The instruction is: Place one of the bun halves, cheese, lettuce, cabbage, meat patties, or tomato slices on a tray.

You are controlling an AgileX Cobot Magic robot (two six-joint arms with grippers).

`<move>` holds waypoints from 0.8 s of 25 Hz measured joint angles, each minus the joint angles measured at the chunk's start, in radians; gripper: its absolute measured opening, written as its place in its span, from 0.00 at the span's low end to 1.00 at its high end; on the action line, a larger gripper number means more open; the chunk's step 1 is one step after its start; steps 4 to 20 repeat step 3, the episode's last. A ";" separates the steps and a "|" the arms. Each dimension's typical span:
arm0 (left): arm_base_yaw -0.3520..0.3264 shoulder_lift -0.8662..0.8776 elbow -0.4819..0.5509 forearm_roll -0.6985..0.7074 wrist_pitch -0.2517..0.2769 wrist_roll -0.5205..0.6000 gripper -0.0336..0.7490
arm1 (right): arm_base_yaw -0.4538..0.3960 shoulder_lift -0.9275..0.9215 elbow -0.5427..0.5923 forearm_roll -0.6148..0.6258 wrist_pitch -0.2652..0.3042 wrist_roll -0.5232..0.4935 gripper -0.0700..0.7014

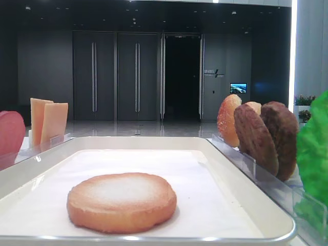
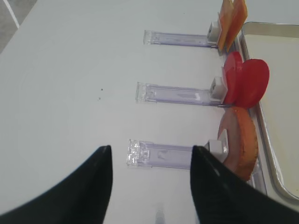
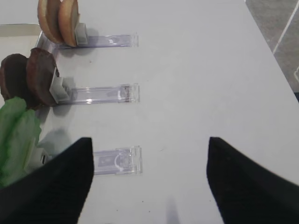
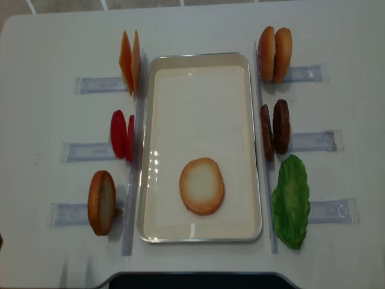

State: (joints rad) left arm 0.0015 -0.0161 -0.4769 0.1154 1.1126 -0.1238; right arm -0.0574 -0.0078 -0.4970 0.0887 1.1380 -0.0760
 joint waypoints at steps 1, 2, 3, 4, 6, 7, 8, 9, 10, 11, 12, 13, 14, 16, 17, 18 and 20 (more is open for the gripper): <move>0.000 0.000 0.000 0.000 0.000 0.000 0.56 | 0.000 0.000 0.000 0.000 0.000 0.000 0.76; 0.000 0.000 0.000 0.000 0.000 0.000 0.56 | 0.000 0.000 0.000 0.000 0.000 0.000 0.76; 0.000 0.000 0.000 0.000 0.000 0.000 0.56 | 0.000 0.000 0.000 0.000 0.000 0.000 0.76; 0.000 0.000 0.000 0.000 0.000 0.000 0.56 | 0.000 0.000 0.000 0.000 0.000 0.000 0.76; 0.000 0.000 0.000 0.000 0.000 0.000 0.56 | 0.000 0.000 0.000 0.000 0.000 0.000 0.76; 0.000 0.000 0.000 0.000 0.000 0.000 0.56 | 0.000 0.000 0.000 0.000 0.000 0.000 0.76; 0.000 0.000 0.000 0.000 0.000 0.000 0.56 | 0.000 0.000 0.000 0.000 0.000 0.000 0.76; 0.000 0.000 0.000 0.000 0.000 0.000 0.56 | 0.000 0.000 0.000 0.000 0.000 0.000 0.76; 0.000 0.000 0.000 0.000 0.000 0.000 0.56 | 0.000 0.000 0.000 0.000 0.000 0.000 0.76; 0.000 0.000 0.000 0.000 0.000 0.000 0.56 | 0.000 0.000 0.000 0.000 0.000 0.000 0.76; 0.000 0.000 0.000 0.000 0.000 0.000 0.56 | 0.000 0.000 0.000 0.000 0.000 0.000 0.76; 0.000 0.000 0.000 0.000 0.000 0.000 0.56 | 0.000 0.000 0.000 0.000 0.000 0.000 0.76; 0.000 0.000 0.000 0.000 0.000 0.000 0.56 | 0.000 0.000 0.000 0.000 0.000 0.000 0.76; 0.000 0.000 0.000 0.000 0.000 0.000 0.56 | 0.000 0.000 0.000 0.000 0.000 0.000 0.76; 0.000 0.000 0.000 0.000 0.000 0.000 0.56 | 0.000 0.000 0.000 0.000 0.000 0.000 0.76; 0.000 0.000 0.000 0.000 0.000 0.000 0.56 | 0.000 0.000 0.000 0.000 0.000 0.000 0.76; 0.000 0.000 0.000 0.000 0.000 0.000 0.56 | 0.000 0.000 0.000 0.000 0.000 0.000 0.76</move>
